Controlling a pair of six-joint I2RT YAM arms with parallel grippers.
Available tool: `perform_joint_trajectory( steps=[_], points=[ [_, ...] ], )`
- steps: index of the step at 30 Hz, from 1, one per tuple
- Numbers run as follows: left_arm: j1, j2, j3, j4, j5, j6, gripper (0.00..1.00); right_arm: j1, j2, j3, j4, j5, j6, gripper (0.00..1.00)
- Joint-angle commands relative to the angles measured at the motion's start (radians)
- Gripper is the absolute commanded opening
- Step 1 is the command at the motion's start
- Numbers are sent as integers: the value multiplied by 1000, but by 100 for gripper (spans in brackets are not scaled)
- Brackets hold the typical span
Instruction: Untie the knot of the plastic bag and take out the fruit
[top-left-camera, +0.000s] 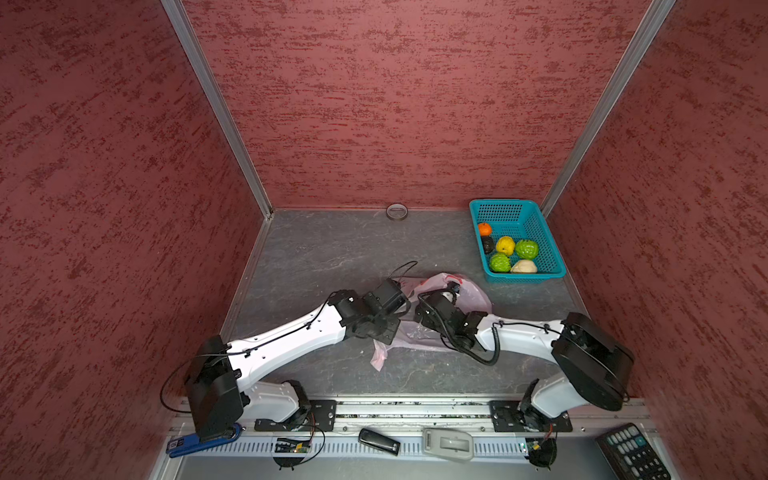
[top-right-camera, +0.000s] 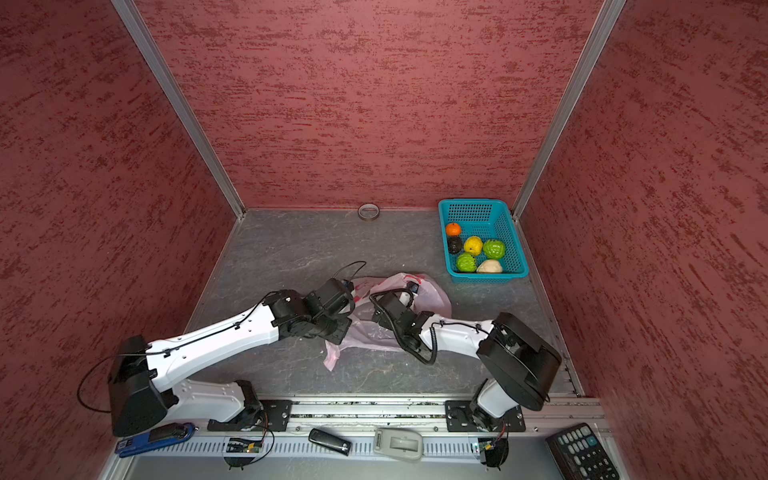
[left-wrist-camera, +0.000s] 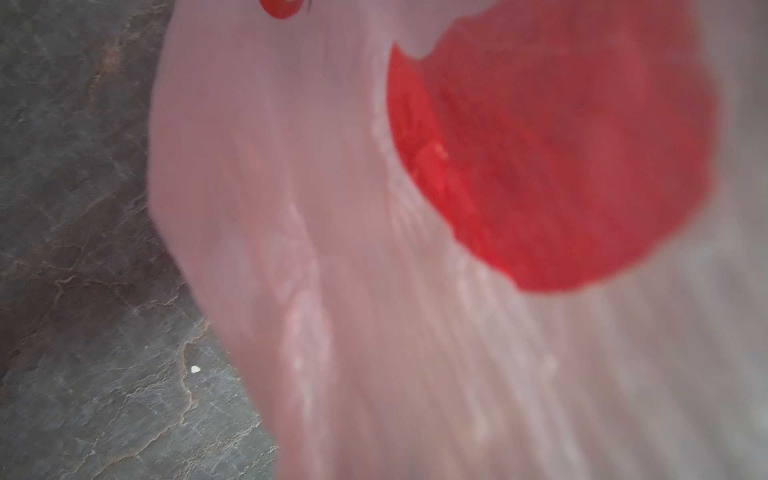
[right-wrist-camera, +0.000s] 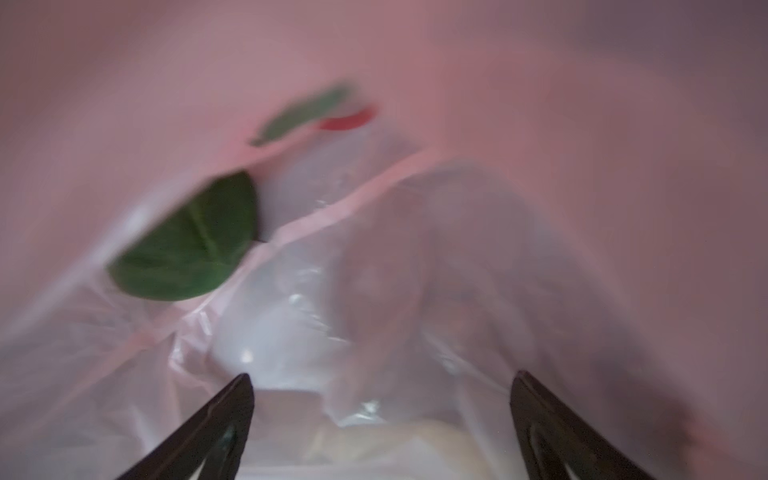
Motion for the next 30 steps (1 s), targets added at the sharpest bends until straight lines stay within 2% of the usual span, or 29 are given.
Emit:
perform_joint_trajectory(
  steps=[1,9,16,19,23,26,30],
  points=[
    [4,18,25,-5,-27,-19,0,-5,-90,-56,-143,88,127,97],
    [-30,61,28,102,27,10,0,6,-328,-173,-425,143,267,95],
    [-72,176,120,147,71,51,0,41,-529,-218,-719,149,376,95],
    [-77,216,176,137,93,72,0,46,-569,-194,-659,139,277,94],
    [-71,281,260,108,150,125,0,47,-514,-98,-509,156,101,97],
    [-66,329,316,84,192,157,0,46,-478,-71,-387,171,46,98],
    [-62,353,353,80,245,171,0,45,-441,-98,-235,214,49,98]
  ],
)
